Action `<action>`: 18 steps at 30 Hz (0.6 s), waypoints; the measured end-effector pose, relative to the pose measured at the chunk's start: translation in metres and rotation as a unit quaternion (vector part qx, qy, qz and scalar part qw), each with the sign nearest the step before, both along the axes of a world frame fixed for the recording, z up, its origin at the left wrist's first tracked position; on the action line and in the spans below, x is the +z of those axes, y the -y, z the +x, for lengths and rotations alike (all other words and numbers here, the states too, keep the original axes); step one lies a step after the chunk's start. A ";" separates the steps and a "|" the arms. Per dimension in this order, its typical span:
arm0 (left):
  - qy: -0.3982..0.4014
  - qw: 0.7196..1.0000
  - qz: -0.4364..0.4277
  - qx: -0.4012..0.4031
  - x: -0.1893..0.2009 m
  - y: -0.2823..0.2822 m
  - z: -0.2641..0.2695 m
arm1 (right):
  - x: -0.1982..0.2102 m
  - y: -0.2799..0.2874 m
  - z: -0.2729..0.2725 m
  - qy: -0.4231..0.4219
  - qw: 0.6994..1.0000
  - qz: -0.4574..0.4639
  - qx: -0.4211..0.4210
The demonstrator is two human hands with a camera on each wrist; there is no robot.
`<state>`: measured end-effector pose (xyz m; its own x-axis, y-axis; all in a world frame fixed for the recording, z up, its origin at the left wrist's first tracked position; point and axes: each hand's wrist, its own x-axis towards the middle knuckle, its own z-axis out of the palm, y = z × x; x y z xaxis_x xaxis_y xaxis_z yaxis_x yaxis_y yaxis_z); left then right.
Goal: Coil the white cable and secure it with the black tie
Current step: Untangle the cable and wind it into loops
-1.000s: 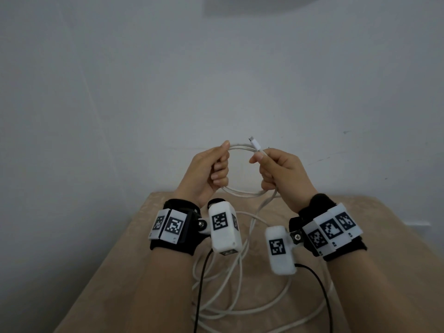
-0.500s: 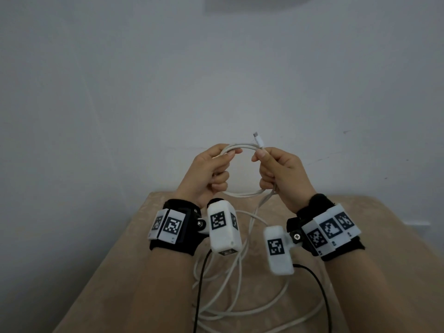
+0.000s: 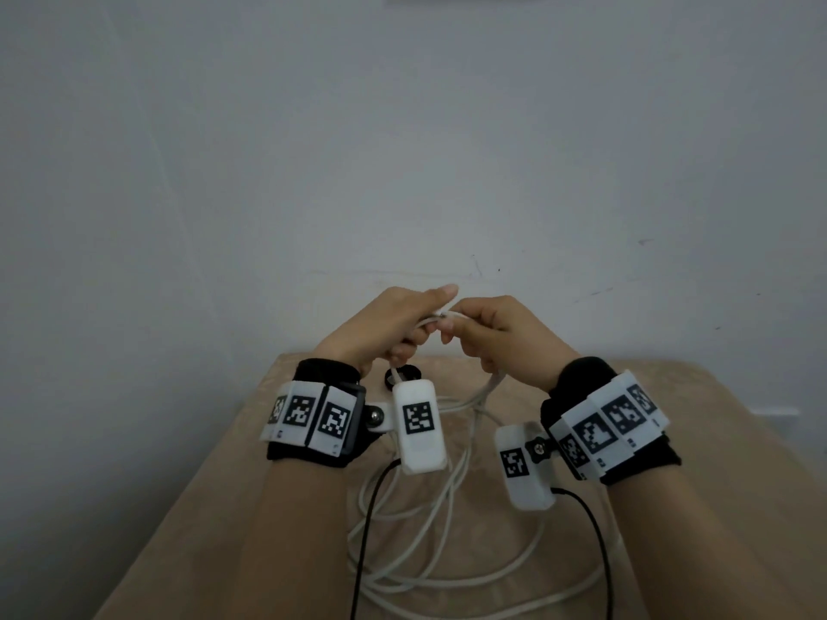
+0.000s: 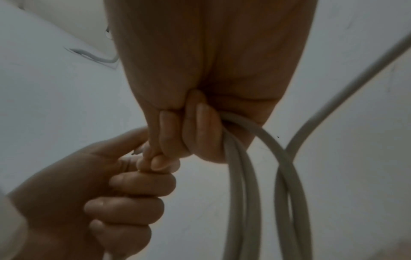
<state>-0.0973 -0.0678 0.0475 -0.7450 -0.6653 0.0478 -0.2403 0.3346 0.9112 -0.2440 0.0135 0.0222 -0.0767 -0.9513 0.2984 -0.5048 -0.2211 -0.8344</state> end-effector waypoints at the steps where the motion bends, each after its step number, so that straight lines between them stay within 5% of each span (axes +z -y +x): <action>1: -0.004 1.000 -0.012 0.003 -0.001 0.000 -0.002 | -0.001 0.001 0.001 0.008 1.000 -0.001 -0.002; 9: -0.105 0.994 0.007 0.042 -0.003 0.006 -0.002 | -0.002 -0.001 -0.008 0.128 0.991 -0.031 0.007; 18: -0.102 0.993 0.059 0.003 -0.005 0.010 0.006 | 0.000 -0.001 -0.016 0.052 0.997 -0.052 -0.021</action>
<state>-0.0917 -0.0783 0.0420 -0.7238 -0.6796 0.1195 -0.0479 0.2222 0.9738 -0.2598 0.0142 0.0219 -0.1509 -0.9113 0.3831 -0.4264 -0.2896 -0.8569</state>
